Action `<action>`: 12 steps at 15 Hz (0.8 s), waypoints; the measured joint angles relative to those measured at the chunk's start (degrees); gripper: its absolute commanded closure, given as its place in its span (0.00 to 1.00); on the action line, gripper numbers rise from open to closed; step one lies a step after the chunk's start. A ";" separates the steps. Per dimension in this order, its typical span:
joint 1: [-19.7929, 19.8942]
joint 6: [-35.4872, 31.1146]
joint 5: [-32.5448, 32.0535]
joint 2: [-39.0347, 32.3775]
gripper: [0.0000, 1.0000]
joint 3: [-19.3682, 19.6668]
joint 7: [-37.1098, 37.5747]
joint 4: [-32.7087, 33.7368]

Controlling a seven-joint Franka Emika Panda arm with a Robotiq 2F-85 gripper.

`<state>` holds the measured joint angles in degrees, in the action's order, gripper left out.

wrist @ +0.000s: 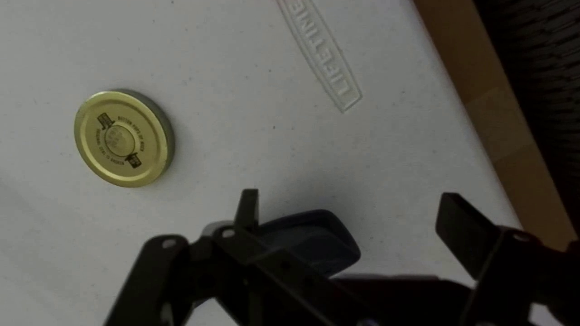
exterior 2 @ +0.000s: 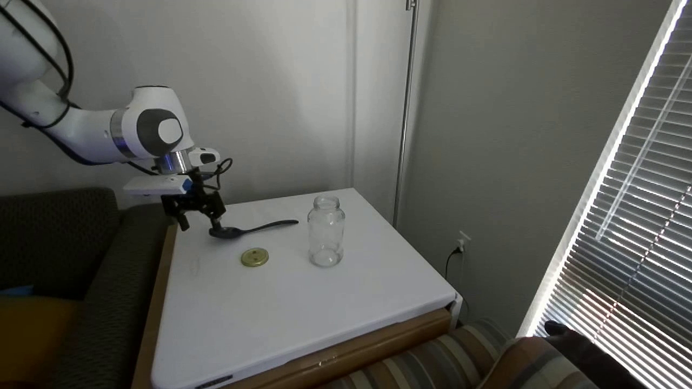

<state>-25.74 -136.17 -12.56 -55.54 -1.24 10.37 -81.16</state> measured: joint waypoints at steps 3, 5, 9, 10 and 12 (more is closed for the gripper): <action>-0.48 0.00 -0.60 -2.31 0.00 0.36 0.06 2.45; -0.92 -0.39 -1.17 -3.48 0.00 0.79 0.09 3.69; -1.70 -1.14 -2.72 -4.90 0.00 1.76 0.15 5.28; -1.96 -1.30 -3.16 -5.22 0.00 1.99 0.18 5.58; -2.84 -1.40 -4.49 -5.59 0.00 2.62 0.58 5.82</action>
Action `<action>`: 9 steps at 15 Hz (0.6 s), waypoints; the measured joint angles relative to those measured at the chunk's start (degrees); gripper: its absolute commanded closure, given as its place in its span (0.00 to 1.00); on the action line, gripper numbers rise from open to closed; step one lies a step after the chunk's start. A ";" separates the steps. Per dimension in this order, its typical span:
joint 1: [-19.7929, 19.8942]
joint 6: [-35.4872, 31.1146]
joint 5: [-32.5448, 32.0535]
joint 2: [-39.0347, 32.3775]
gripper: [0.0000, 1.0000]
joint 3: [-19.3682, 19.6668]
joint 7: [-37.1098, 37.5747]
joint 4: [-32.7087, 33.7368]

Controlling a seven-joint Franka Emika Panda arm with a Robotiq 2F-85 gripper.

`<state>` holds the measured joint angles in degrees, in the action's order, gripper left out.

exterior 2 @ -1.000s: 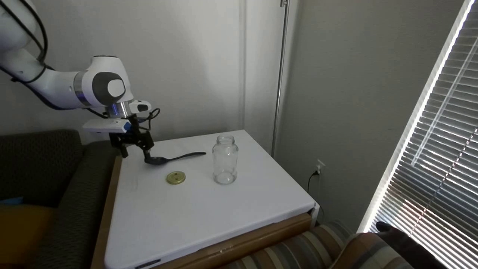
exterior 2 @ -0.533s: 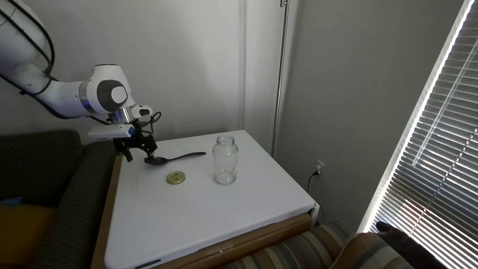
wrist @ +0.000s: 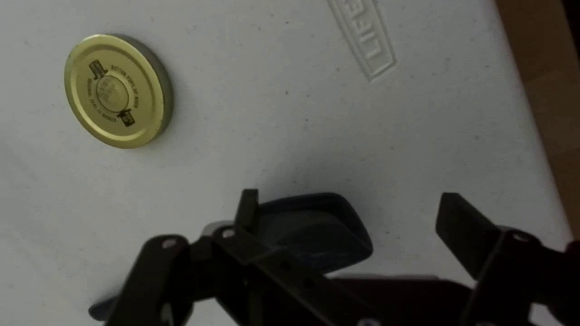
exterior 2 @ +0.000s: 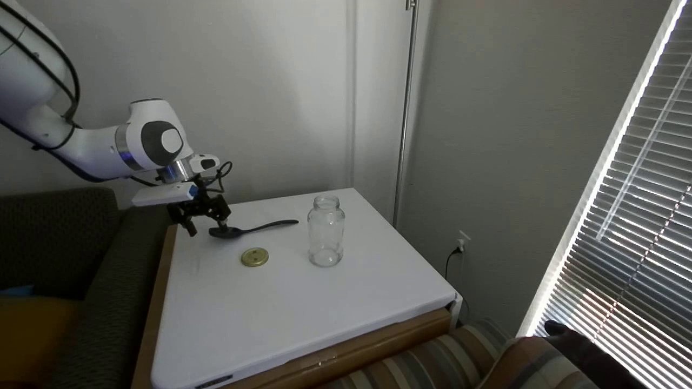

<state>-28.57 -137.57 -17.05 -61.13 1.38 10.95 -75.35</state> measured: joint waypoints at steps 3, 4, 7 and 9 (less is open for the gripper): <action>-1.75 0.00 -2.32 -0.77 0.00 1.12 0.99 0.62; -2.38 0.07 -3.09 -1.07 0.00 1.58 1.38 0.82; -3.37 0.11 -3.62 -1.36 0.00 2.33 1.69 1.06; -3.39 0.09 -3.62 -1.35 0.00 2.31 1.69 1.08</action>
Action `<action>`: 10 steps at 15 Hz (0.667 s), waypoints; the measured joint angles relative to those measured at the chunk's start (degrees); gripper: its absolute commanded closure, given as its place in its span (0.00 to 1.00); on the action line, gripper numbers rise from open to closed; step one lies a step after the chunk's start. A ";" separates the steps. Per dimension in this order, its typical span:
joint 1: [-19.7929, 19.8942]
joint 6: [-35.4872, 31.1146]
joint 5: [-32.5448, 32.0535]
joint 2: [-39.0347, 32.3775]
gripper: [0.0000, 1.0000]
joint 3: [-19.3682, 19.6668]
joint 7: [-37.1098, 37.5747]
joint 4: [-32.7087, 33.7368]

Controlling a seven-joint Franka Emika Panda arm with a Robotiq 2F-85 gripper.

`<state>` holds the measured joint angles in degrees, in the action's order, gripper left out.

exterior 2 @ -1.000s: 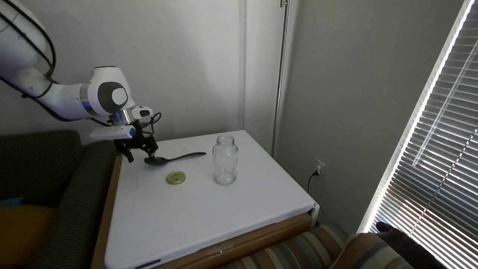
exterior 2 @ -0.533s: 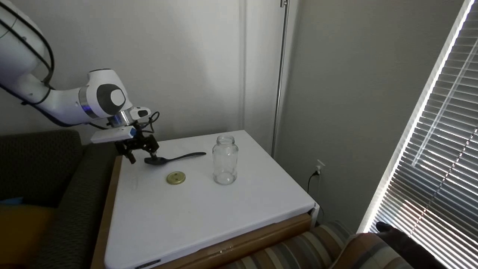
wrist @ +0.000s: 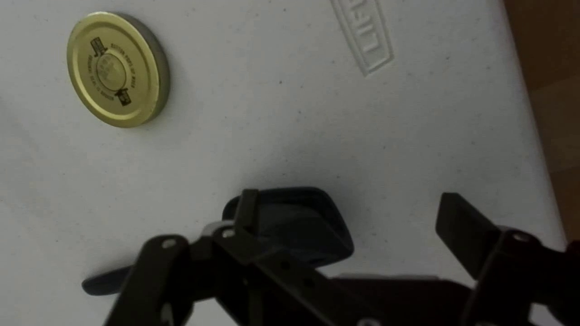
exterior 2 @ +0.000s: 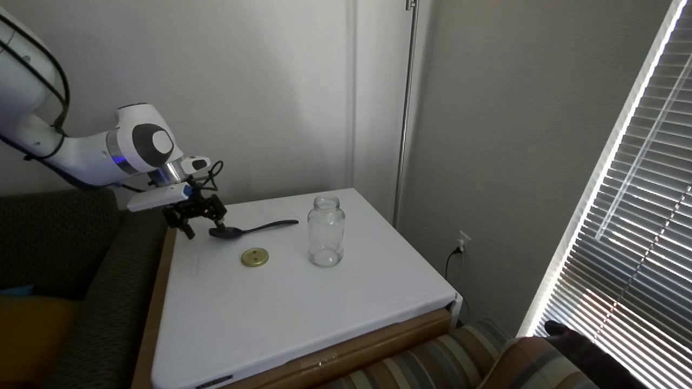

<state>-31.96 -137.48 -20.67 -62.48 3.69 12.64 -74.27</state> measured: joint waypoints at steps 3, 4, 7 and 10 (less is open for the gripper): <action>-0.02 0.00 -1.71 0.00 0.00 0.82 -0.14 0.08; -0.04 0.00 -2.89 0.00 0.00 1.32 -0.41 0.12; 0.00 -0.02 -6.19 -0.01 0.00 2.83 -1.84 0.32; 0.31 -0.61 -7.60 -0.28 0.00 3.24 -3.82 1.02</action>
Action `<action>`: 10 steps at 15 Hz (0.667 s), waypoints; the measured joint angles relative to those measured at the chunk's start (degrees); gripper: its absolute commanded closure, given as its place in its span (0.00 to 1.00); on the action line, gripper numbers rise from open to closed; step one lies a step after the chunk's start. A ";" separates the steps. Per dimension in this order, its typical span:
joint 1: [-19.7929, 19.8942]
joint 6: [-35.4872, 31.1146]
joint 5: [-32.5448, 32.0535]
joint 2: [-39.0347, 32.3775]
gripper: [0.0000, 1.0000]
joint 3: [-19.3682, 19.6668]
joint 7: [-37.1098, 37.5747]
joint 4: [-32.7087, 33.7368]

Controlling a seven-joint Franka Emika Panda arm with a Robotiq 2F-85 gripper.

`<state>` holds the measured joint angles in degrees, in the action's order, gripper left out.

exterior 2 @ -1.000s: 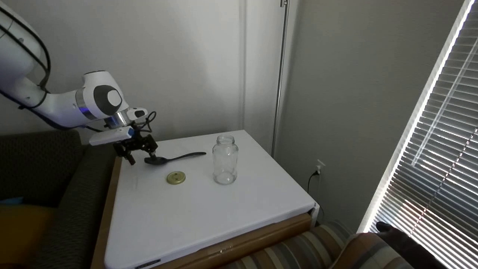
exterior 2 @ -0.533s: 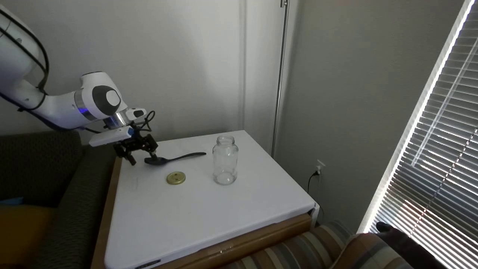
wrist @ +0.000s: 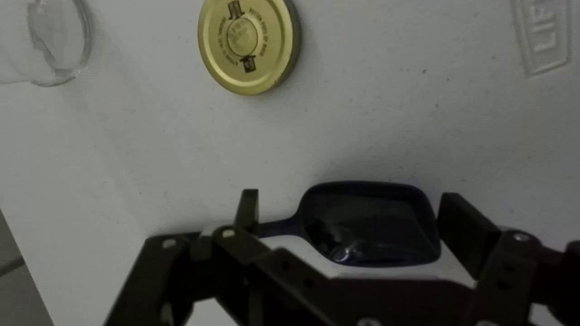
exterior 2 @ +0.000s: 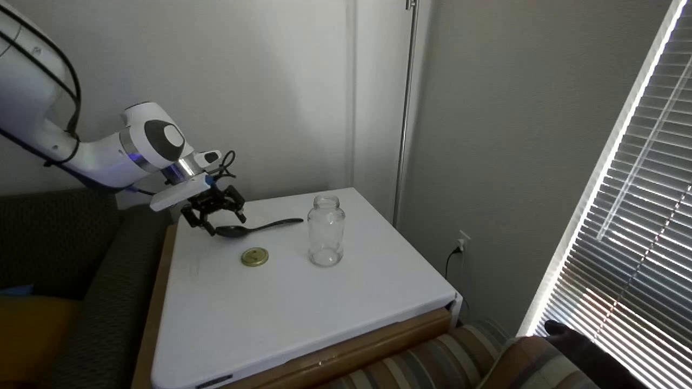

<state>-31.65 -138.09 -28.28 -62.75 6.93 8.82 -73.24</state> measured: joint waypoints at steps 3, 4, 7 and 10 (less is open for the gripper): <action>0.07 -1.84 -0.03 -1.09 0.00 -0.18 -1.57 1.21; 0.07 -2.40 -0.03 -1.50 0.00 -0.42 -1.98 1.51; -0.07 -3.53 -0.03 -3.17 0.00 -1.33 -3.38 2.66; -0.25 -3.48 -0.07 -3.86 0.00 -1.28 -4.44 3.65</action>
<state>-31.90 -141.57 -28.34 -66.62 5.65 4.38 -69.59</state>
